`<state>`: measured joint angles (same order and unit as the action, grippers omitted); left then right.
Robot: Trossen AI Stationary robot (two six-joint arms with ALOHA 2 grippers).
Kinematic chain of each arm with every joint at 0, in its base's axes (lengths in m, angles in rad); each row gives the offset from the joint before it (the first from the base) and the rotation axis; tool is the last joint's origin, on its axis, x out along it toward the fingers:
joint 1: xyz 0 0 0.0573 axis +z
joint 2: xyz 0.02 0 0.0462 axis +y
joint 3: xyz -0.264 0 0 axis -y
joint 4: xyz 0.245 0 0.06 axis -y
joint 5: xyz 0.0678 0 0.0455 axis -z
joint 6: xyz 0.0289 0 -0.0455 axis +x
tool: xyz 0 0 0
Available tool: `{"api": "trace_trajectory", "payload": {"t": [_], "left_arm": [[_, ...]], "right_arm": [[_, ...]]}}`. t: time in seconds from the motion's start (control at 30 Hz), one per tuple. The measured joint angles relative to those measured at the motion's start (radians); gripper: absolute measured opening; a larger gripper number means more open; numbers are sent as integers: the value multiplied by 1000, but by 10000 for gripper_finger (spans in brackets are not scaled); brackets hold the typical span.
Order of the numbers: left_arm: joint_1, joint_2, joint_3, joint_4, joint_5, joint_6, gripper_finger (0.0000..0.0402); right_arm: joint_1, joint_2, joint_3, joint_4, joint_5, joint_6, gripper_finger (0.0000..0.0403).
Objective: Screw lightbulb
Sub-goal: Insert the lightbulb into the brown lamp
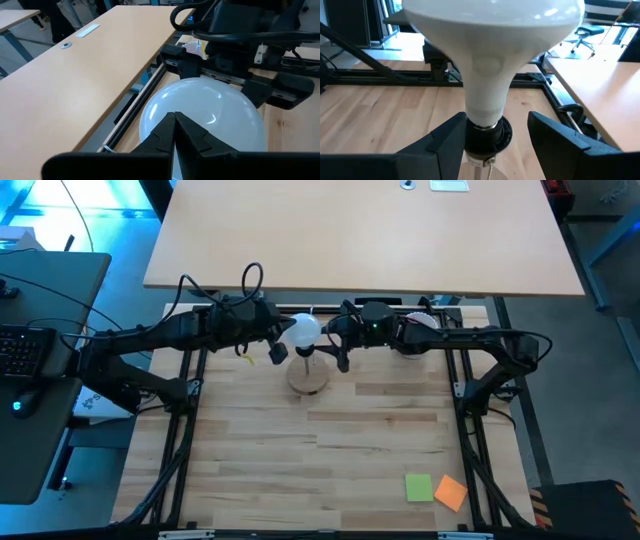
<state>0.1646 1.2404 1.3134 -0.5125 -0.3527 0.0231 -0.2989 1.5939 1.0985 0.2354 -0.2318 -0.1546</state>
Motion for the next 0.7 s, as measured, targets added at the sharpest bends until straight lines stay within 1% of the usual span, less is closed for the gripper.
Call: {"api": "trace_trajectory", "payload": {"t": [0.23,0.47,0.6,0.67,0.7], "left_arm": [[0,-1,0,39,0,15,3],[0,-4,0,38,-6,25,3],[-11,-26,0,35,-49,37,3],[-26,-46,0,24,-99,52,3],[-40,-58,0,16,-138,61,3]], "right_arm": [[1,42,0,40,-2,16,211],[1,40,0,30,-2,16,211],[-13,6,0,-23,10,14,211],[-21,-17,0,-73,36,-3,211],[-25,-31,0,-106,70,-20,211]]}}
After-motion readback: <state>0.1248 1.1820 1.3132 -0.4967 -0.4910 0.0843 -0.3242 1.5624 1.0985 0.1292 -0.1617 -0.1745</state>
